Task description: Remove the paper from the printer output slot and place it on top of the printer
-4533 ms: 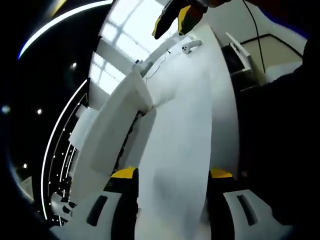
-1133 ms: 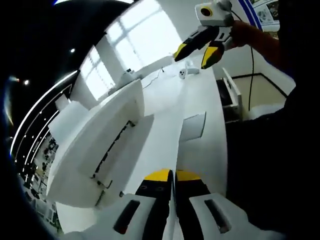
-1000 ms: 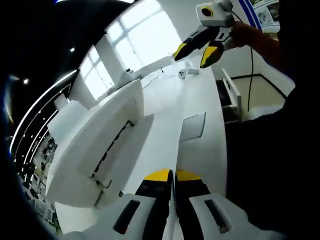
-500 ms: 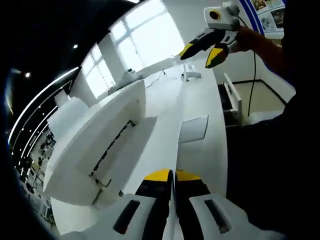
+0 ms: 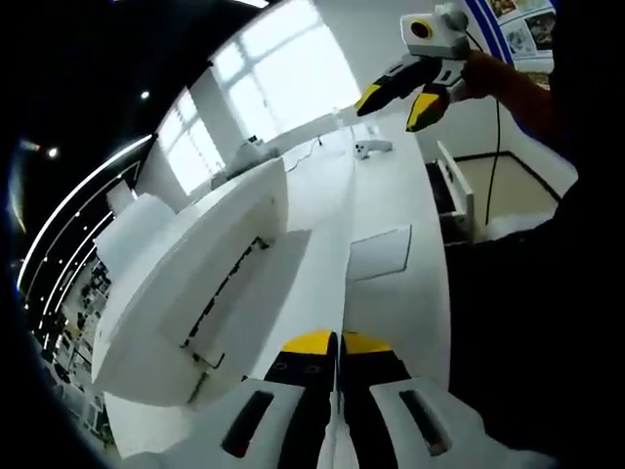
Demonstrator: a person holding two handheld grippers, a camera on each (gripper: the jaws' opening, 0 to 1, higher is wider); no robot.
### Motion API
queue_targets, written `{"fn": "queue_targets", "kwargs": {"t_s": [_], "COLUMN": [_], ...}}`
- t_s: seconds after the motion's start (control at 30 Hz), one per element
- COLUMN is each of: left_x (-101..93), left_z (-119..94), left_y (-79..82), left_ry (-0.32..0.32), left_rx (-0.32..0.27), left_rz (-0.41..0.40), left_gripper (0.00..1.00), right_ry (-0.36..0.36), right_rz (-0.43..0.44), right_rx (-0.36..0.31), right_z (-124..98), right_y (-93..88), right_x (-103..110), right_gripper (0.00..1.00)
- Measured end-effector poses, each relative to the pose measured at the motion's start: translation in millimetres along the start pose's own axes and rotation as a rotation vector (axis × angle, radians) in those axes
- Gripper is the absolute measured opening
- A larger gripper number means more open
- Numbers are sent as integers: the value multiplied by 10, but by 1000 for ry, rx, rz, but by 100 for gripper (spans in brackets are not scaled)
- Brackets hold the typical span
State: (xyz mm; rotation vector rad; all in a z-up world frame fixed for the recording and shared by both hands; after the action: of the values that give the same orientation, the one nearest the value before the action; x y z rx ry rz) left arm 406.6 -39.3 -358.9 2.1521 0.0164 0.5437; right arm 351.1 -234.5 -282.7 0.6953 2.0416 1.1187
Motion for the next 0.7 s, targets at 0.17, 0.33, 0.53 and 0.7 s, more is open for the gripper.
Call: {"fn": "queue_targets", "kwargs": {"t_s": [0.17,0.33,0.53,0.7], "left_x": [50,75,102,134], "left_z": [-27,5,7,5], "left_y": [15,0,33,44], "left_ry": [19,13,18,22], "left_rx": [-10,-6,-4,-1], "left_rz": [-8,-11,-10,-24], "left_gripper": [6,6,6,6], "right_ry": [2,-14,-7,-11], "right_rz": [-2,12,2,4], "right_rx": [1,-1,-3,0], "right_z": [-20,-16,-10,-57], "right_y": [-15,-43,-47,-77], "right_x": [5,-41,-17,-21], "right_gripper": [39,40,39,39]}}
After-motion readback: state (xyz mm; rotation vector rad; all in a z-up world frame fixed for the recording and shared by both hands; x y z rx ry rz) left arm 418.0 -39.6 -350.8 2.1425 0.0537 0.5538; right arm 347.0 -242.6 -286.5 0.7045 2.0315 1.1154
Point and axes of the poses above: the point that each gripper's makers call its tool centre point, and the gripper's own axes: z roughly forward along the fingers, x roughly to its left, y roughly out of its top, the point moved 2 cm from there along -z, roughly backward along the fingers, and after that the axes turned 1 degree about y, right-handed, at the moved point
